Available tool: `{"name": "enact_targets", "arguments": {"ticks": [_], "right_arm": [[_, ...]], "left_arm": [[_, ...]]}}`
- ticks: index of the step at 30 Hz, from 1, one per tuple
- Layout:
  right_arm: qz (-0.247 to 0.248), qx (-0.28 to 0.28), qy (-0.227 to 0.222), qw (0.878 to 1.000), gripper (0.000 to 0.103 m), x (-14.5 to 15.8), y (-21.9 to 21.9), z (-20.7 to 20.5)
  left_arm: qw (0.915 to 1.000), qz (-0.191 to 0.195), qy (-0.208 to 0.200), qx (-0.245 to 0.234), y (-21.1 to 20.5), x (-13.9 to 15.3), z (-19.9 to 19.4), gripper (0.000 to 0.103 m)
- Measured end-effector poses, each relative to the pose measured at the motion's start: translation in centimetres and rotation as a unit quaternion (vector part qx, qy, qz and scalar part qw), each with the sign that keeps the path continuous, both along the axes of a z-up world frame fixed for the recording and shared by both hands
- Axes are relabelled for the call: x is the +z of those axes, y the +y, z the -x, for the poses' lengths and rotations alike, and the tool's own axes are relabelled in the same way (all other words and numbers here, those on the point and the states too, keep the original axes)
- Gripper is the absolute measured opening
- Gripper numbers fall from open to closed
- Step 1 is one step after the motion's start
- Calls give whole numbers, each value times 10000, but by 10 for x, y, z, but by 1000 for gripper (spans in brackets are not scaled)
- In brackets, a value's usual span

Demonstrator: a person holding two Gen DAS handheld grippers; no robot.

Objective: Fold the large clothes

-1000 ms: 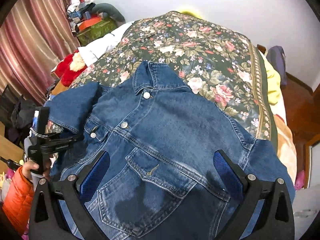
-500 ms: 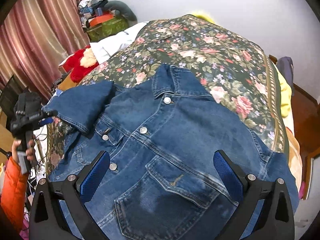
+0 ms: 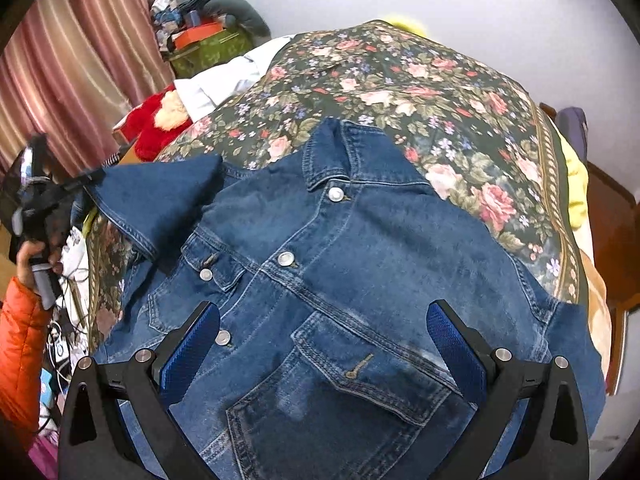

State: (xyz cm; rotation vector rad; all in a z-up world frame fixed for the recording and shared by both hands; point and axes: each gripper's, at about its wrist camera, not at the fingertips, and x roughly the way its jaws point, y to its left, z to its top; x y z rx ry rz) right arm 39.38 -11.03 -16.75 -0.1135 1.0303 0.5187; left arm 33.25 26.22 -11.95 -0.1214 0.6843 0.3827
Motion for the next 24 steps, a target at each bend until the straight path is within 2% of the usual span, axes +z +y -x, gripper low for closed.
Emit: {"name": "enact_targets", "arguments": {"ticks": [2, 4, 6, 8, 9, 11, 13, 14, 15, 17, 18, 20, 21, 23, 24], "right_arm": [[-55, -88, 0, 9999, 103, 2, -7, -2], [-163, -218, -19, 9996, 103, 6, -19, -2], [-253, -320, -52, 9992, 103, 11, -29, -2], [-339, -453, -109, 9983, 103, 16, -43, 1], [-363, -495, -125, 9980, 103, 18, -48, 2], [-407, -617, -159, 9971, 103, 22, -62, 4], [-401, -747, -186, 9962, 103, 26, -79, 9], [-387, -784, -192, 9960, 103, 26, -85, 10], [-352, -859, -197, 9955, 103, 27, -94, 13], [-287, -971, -181, 9947, 103, 26, -108, 18], [-259, -1009, -159, 9944, 103, 25, -113, 19], [-216, -1050, -115, 9942, 103, 22, -121, 22], [-183, -1065, -79, 9941, 103, 21, -124, 23], [-144, -1047, -33, 9944, 103, 18, -124, 24], [-131, -1011, -20, 9948, 103, 17, -121, 22]], "left_arm": [[9983, -198, -303, -462, -35, 28, -3, 13], [9940, -236, -469, -961, -70, 46, -6, 13], [9860, -281, -520, -1560, -115, 56, -14, 12], [9772, -195, -451, -2065, -151, 55, -19, 12], [9695, -72, -304, -2432, -178, 46, -26, 12], [9584, 55, 10, -2854, -211, 27, -33, 13], [9426, 218, 589, -3280, -250, -9, -43, 13], [9348, 310, 887, -3425, -263, -26, -46, 13], [9224, 429, 1409, -3570, -278, -56, -49, 13], [9097, 556, 1971, -3612, -290, -90, -49, 13], [9020, 606, 2268, -3623, -296, -109, -47, 19], [9072, 425, 2158, -3585, -296, -113, -39, 26], [9088, 357, 2108, -3583, -292, -108, -33, 39], [9082, 500, 2047, -3615, -281, -98, -27, 55], [9110, 624, 1887, -3613, -269, -87, -20, 58]]}}
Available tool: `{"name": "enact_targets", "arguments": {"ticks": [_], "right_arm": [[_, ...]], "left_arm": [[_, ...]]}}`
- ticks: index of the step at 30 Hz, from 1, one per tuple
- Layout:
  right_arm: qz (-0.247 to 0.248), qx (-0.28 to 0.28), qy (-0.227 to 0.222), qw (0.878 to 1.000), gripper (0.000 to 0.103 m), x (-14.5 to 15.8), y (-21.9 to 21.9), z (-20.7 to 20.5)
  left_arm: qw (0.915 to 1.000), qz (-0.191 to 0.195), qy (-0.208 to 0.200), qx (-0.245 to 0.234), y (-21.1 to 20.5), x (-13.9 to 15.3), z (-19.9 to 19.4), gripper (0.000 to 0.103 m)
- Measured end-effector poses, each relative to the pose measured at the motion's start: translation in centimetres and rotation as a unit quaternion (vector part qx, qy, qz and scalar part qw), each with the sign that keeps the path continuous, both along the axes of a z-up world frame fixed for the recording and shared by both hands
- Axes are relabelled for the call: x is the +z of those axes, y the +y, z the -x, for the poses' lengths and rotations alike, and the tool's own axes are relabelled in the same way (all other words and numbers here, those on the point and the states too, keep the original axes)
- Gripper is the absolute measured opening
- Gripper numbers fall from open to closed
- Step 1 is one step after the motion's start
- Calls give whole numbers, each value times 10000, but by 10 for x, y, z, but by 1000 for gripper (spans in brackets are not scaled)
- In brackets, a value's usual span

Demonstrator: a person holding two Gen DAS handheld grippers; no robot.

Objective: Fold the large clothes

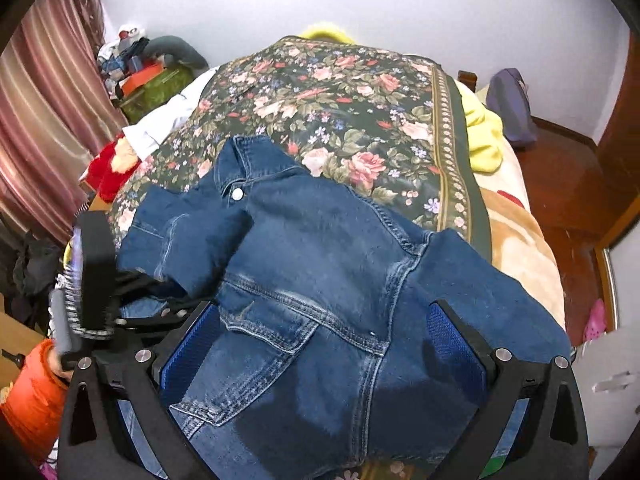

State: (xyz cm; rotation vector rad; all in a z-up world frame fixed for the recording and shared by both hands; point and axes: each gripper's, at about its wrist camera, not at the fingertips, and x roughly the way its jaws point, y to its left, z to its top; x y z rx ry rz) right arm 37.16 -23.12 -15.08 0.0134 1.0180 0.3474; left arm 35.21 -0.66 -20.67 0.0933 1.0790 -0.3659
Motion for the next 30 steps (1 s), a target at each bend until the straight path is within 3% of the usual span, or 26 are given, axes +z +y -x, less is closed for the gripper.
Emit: {"name": "enact_targets", "arguments": {"ticks": [6, 10, 15, 21, 27, 30], "right_arm": [[-48, 434, -92, 9990, 103, 2, 51, -9], [91, 916, -157, 9956, 103, 0, 103, -14], [601, 1654, -186, 9842, 103, -20, 185, -12], [1368, 2340, 27, 9626, 103, -67, 257, -18], [2215, 2459, 267, 9433, 101, -117, 286, -29], [2435, 2444, 254, 9383, 88, -127, 288, -29]], "left_arm": [[9961, 140, -498, 710, 68, 38, 17, 69], [9859, -271, -739, 1476, 134, 39, 27, 71], [9770, -436, -532, 2017, 194, 14, 29, 71], [9758, -565, -289, 2091, 215, -21, 20, 71], [9758, -683, -31, 2078, 217, -55, 6, 71], [9749, -649, -19, 2130, 218, -66, 5, 71]]}}
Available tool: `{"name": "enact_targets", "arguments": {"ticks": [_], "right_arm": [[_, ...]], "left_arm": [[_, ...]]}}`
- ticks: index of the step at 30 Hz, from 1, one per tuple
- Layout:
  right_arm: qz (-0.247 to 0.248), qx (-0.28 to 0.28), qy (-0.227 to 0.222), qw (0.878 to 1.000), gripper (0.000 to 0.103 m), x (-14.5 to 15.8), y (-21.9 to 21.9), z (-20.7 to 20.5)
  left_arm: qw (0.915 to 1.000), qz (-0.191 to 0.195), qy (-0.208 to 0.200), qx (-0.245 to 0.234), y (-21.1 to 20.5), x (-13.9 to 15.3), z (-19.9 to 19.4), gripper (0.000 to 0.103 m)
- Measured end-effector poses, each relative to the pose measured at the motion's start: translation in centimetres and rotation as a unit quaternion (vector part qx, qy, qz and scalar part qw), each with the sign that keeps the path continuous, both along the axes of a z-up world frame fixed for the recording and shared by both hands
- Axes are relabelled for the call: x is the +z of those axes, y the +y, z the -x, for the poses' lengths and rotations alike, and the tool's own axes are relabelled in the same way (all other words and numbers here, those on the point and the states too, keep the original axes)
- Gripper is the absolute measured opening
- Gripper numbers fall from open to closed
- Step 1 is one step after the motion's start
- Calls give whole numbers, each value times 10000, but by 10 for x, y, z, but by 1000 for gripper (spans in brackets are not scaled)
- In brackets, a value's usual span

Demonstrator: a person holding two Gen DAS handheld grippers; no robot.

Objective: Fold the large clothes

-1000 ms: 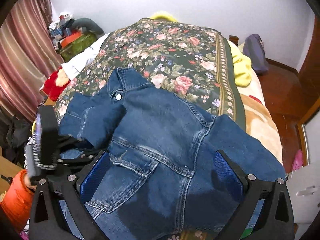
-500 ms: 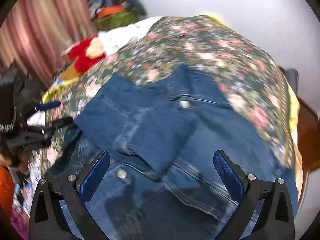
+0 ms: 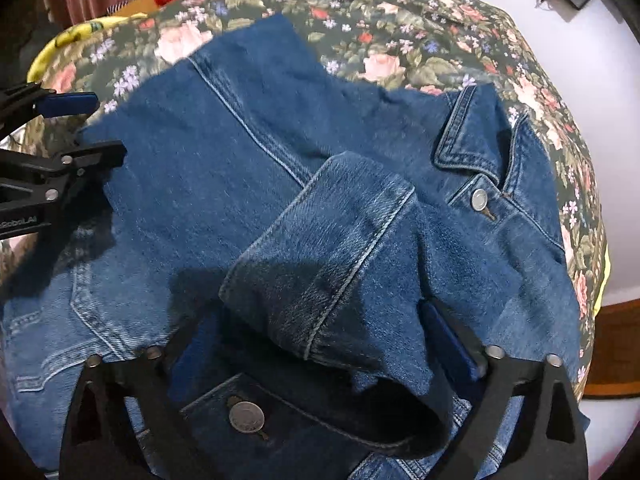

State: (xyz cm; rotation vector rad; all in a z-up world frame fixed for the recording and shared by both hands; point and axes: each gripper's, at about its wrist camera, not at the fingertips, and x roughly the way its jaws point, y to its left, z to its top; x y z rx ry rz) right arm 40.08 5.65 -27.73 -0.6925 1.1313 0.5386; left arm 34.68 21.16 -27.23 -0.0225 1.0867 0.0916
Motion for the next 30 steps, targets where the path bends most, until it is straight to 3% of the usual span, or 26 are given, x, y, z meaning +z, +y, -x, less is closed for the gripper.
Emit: {"name": "enact_targets", "arguments": {"ticks": [2, 3, 5, 8, 17, 23, 27, 30], "right_arm": [[-43, -31, -169, 9998, 66, 6, -3, -1], [-171, -72, -171, 9997, 63, 10, -6, -4], [-386, -200, -192, 9989, 44, 17, -12, -8], [-734, -528, -358, 9953, 31, 34, -27, -12], [-1647, -1589, -660, 9712, 24, 91, -109, -18], [-2056, -2093, -497, 9547, 15, 95, -166, -8], [-2177, -2467, -610, 9424, 15, 99, -209, 0], [-2183, -2794, -454, 9339, 15, 93, -241, 0]], "left_arm": [[9998, -164, -64, -58, -5, -2, 2, 71], [9995, -291, -84, -98, -9, -3, 3, 71], [9992, -366, -110, -109, -10, -4, 4, 71], [9992, -369, -95, -102, -8, -4, 4, 71], [9992, -401, 39, -66, -7, -4, -1, 73], [9987, -496, 131, -19, -9, -7, -4, 77], [9978, -643, 186, -20, -12, -9, -6, 77], [9977, -637, 225, 1, -11, -9, -6, 77]]}}
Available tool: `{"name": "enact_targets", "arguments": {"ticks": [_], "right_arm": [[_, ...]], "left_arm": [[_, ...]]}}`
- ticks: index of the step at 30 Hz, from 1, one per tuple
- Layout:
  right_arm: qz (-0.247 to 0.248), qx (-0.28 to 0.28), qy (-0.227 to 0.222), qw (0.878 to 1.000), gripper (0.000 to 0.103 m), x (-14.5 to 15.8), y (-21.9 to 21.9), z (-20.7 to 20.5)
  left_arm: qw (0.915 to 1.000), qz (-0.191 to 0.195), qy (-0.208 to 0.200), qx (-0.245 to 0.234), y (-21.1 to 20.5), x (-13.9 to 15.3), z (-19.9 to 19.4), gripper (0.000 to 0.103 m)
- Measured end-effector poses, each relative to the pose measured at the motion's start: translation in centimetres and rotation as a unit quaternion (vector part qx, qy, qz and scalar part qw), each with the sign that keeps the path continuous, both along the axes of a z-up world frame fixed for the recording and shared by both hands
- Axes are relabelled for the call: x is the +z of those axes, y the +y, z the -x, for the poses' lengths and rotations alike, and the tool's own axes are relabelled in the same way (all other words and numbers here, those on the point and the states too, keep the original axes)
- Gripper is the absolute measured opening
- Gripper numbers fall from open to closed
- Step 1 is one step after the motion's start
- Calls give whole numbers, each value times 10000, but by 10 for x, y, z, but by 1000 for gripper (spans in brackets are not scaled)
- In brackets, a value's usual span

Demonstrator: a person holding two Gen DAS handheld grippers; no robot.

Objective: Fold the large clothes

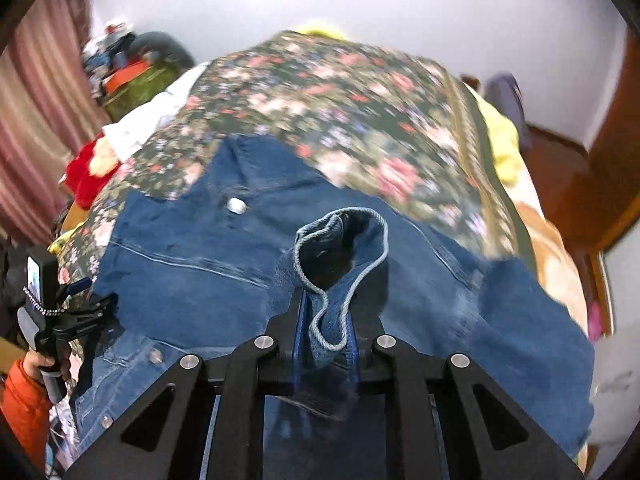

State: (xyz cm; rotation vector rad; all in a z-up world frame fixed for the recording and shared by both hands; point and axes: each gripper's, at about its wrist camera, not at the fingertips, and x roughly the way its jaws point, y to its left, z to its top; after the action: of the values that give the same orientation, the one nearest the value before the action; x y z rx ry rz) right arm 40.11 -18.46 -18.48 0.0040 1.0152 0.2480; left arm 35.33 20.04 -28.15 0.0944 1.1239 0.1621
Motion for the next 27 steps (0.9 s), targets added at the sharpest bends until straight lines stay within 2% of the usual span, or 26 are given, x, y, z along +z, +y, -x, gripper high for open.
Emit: {"name": "enact_targets", "arguments": {"ticks": [4, 7, 11, 16, 19, 21, 23, 27], "right_arm": [[269, -317, 96, 9991, 15, -11, -34, 5], [272, -445, 191, 9985, 15, -14, -57, 10], [188, -317, 132, 9992, 15, -1, -69, 16], [230, 175, -8, 9996, 15, 22, -39, 11], [257, 456, -81, 9986, 15, 26, -12, 3], [270, 635, 28, 9976, 15, 20, 9, -3], [367, 862, 247, 9953, 15, 3, 28, -11], [1025, 1021, 745, 9867, 15, -39, 45, -18]], "left_arm": [[10000, -41, 29, -6, -1, 0, -1, 77], [9999, -98, 89, -4, -2, 1, -2, 77], [9997, -223, -55, 23, -6, 23, -3, 75], [9977, 56, -587, -329, -28, 74, -10, 76], [9947, 439, -656, -660, -51, 91, -23, 76], [9919, 690, -536, -921, -73, 88, -33, 76], [9906, 772, -378, -1068, -91, 79, -40, 76], [9867, 776, -28, -1428, -133, 49, -44, 76]]}}
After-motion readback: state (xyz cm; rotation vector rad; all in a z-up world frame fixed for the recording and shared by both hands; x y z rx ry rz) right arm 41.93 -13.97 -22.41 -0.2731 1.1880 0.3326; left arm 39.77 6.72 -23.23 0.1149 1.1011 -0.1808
